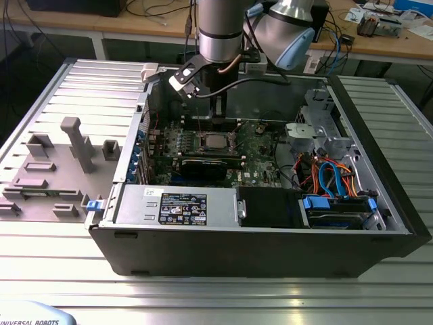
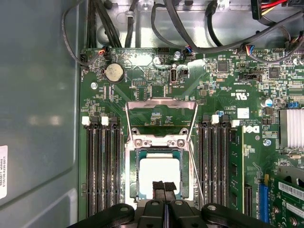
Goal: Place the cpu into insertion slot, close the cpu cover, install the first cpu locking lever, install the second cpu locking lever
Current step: 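Close the cpu cover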
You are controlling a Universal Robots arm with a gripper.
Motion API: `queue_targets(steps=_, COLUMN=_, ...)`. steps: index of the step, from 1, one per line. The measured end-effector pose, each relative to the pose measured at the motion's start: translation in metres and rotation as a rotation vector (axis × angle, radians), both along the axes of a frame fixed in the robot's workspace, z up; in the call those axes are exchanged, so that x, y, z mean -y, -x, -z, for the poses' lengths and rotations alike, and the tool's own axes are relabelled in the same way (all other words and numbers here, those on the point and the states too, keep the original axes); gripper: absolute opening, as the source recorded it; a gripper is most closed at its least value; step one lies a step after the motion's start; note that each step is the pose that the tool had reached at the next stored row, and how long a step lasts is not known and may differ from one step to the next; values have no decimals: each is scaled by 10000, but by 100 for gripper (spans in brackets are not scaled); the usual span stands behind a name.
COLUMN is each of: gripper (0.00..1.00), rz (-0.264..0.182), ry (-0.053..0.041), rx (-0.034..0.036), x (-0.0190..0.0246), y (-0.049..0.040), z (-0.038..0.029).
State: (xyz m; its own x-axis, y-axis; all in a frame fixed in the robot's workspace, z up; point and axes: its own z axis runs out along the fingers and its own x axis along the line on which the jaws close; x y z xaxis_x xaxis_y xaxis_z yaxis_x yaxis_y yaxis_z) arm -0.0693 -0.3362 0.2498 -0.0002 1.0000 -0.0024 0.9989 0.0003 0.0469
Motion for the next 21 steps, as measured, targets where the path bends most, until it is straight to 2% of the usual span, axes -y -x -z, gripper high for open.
queue_targets(steps=16, gripper=11, rz=1, ry=-10, rx=0, x=1, y=-15, z=-2)
queue_targets(steps=21, gripper=11, rz=1, ry=-9, rx=0, x=1, y=-15, z=-34)
